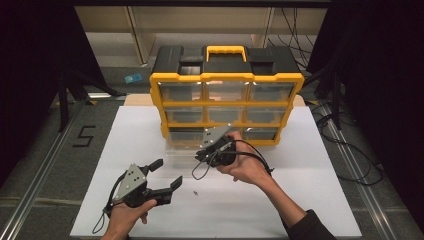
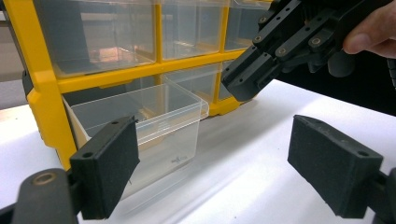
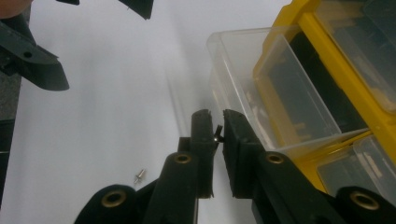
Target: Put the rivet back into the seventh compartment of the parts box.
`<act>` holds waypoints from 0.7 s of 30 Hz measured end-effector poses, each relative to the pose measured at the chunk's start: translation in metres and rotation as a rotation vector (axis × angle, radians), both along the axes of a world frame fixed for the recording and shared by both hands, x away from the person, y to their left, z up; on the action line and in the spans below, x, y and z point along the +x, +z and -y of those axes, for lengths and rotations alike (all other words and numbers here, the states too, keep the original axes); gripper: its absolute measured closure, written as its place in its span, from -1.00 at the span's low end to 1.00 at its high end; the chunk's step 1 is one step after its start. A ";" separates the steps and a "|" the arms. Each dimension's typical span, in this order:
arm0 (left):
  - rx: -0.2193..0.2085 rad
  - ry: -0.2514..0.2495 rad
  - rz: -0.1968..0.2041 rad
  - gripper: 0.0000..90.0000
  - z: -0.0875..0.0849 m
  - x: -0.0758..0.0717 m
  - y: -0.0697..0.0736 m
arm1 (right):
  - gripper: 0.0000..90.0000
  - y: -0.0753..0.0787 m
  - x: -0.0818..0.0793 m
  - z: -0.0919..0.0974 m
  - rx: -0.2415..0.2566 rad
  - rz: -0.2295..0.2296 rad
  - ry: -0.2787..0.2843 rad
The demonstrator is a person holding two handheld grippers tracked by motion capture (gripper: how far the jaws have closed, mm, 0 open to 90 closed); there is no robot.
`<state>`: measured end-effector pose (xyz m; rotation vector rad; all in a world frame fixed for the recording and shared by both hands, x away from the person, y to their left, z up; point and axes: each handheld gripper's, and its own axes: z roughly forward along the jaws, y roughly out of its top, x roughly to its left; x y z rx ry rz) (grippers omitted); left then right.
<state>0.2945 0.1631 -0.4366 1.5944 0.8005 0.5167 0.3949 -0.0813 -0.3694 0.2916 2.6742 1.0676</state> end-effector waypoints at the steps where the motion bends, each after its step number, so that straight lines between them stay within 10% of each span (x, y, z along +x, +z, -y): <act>1: 0.002 0.000 0.000 -0.64 0.000 0.000 0.000 | 0.84 0.001 0.000 0.000 0.000 -0.003 0.004; 21: 0.009 0.004 0.009 -0.64 0.001 0.000 -0.001 | 0.84 0.009 0.014 -0.009 0.045 0.071 -0.025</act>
